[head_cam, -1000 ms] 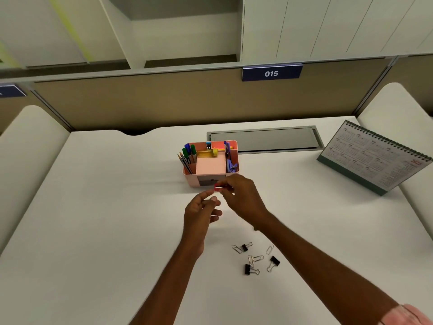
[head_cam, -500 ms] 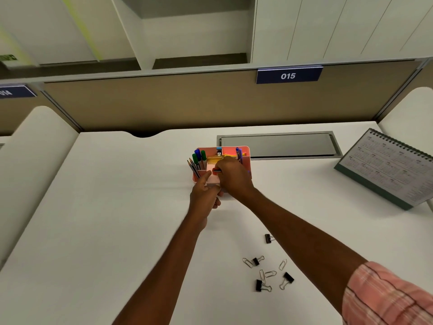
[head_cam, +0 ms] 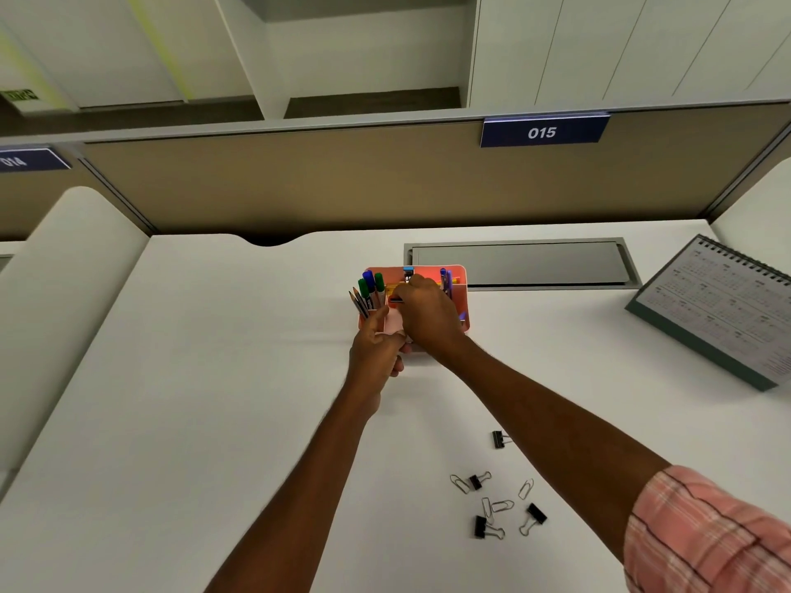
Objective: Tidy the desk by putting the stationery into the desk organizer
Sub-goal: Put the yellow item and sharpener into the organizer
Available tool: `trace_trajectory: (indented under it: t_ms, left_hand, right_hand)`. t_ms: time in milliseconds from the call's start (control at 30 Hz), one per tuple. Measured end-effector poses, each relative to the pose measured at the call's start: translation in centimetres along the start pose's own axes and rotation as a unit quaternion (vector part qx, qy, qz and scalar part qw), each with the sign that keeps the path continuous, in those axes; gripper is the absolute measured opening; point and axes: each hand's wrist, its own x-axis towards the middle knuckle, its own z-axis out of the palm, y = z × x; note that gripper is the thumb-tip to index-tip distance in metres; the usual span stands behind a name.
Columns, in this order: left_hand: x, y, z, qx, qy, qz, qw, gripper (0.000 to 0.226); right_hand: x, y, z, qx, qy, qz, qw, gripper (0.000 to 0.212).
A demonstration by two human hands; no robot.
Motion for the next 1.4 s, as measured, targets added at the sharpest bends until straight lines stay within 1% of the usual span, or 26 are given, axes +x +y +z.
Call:
trace_trajectory:
  t_ms: [167, 367, 533, 633, 700, 900, 1100, 1300, 1400]
  left_hand:
    - [-0.4, 0.1, -0.1, -0.001, 0.004, 0.013, 1.000, 0.057]
    - [-1.1, 0.0, -0.4, 0.001, 0.012, 0.013, 1.000, 0.053]
    - [-2.2, -0.5, -1.0, -0.003, 0.009, 0.019, 1.000, 0.053]
    - [-3.2, -0.8, -1.2, -0.005, 0.012, 0.021, 1.000, 0.054]
    - [-3.8, -1.4, -1.3, -0.005, 0.006, 0.024, 1.000, 0.057]
    - [-6.0, -2.6, -0.7, 0.009, -0.030, 0.074, 0.997, 0.059]
    - [-8.5, -3.2, 0.7, 0.029, -0.058, 0.081, 0.995, 0.059]
    - [-12.8, -6.0, 2.6, 0.058, -0.122, 0.099, 0.986, 0.063]
    - [-15.2, -8.4, 3.5, 0.072, -0.155, 0.099, 0.980, 0.062]
  right_hand:
    - [0.0, -0.1, 0.1, 0.002, 0.007, -0.001, 1.000, 0.029]
    - [0.0, -0.3, 0.2, 0.009, 0.015, -0.002, 1.000, 0.029]
    - [-0.1, -0.4, -0.1, 0.009, 0.007, -0.005, 1.000, 0.033]
    - [-0.5, -0.2, -0.4, 0.023, 0.012, -0.002, 1.000, 0.035]
    - [-1.3, 0.1, -0.6, 0.034, 0.029, 0.003, 0.999, 0.035]
    - [-4.8, 0.7, -1.6, 0.121, 0.073, 0.008, 0.990, 0.025]
    - [-10.2, 0.8, -3.1, 0.197, 0.017, 0.007, 0.980, 0.019]
    - [-17.7, 2.3, -4.7, 0.237, -0.023, 0.061, 0.969, 0.028]
    - [-21.8, 3.8, -4.7, 0.242, -0.044, 0.084, 0.966, 0.028]
